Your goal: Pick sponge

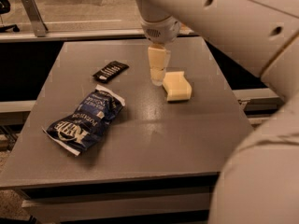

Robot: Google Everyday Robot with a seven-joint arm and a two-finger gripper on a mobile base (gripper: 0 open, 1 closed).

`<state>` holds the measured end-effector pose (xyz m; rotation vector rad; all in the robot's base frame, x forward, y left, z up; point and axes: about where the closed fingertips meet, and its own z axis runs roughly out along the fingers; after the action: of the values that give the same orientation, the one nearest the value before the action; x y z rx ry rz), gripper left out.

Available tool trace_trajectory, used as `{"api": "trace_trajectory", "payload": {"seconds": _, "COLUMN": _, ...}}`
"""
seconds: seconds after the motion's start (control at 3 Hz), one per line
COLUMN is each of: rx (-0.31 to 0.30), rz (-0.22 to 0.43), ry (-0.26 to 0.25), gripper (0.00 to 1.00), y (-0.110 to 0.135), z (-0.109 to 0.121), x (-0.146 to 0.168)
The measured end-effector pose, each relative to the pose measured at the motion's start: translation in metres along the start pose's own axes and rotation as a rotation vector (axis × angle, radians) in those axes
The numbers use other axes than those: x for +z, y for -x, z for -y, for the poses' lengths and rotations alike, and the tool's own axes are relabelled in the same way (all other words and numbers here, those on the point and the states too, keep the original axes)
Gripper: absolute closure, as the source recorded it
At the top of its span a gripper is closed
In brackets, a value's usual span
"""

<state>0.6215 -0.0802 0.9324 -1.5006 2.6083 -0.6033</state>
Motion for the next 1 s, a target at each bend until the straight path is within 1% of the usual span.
{"api": "trace_trajectory", "payload": {"seconds": 0.33, "rx": 0.224, "rz": -0.046, "ry": -0.103, "gripper": 0.0, "y": -0.016, "z": 0.028, "x": -0.006}}
{"api": "trace_trajectory", "payload": {"seconds": 0.67, "rx": 0.304, "rz": 0.024, "ry": -0.129, "gripper": 0.0, "y": -0.002, "z": 0.037, "x": -0.005}}
{"api": "trace_trajectory", "payload": {"seconds": 1.0, "rx": 0.305, "rz": 0.03, "ry": -0.145, "gripper": 0.0, "y": 0.002, "z": 0.039, "x": -0.004}}
